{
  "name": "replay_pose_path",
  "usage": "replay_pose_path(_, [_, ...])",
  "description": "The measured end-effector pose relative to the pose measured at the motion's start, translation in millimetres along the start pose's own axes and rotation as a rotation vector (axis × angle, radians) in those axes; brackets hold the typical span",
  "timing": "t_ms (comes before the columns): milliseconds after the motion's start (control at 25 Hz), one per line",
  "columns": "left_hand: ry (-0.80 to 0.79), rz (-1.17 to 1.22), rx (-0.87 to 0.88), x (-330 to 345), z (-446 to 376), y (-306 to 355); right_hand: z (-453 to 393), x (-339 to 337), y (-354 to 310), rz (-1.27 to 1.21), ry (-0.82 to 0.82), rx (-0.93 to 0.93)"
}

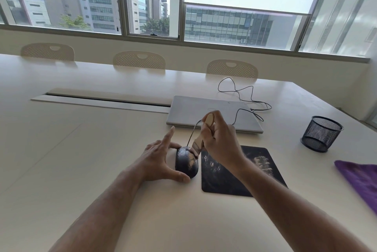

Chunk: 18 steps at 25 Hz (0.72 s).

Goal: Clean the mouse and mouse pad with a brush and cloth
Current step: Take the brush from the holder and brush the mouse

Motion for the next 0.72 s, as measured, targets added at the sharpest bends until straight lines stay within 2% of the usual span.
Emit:
replay_pose_path(160, [-0.007, 0.018, -0.009, 0, 0, -2, 6, -6, -6, -0.062, -0.03, -0.018])
replay_pose_path(360, [-0.002, 0.037, -0.014, -1, 1, 1, 8, -12, -4, -0.105, 0.044, -0.048])
replay_pose_path(560, [-0.01, 0.04, -0.032, 0, 2, 0, 26, -9, -17, -0.142, -0.073, -0.149])
replay_pose_path(720, [-0.014, 0.044, -0.028, 0, 1, -1, 22, -17, -16, -0.172, -0.048, -0.187])
Point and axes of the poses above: each hand's wrist, its own z-axis away from the middle knuckle, its own x-axis out of the palm, y = z × x, the point moved 5 cm from there along -z, towards the middle knuckle, and after that the axes turned 7 degrees about x, right-handed, at the moved point
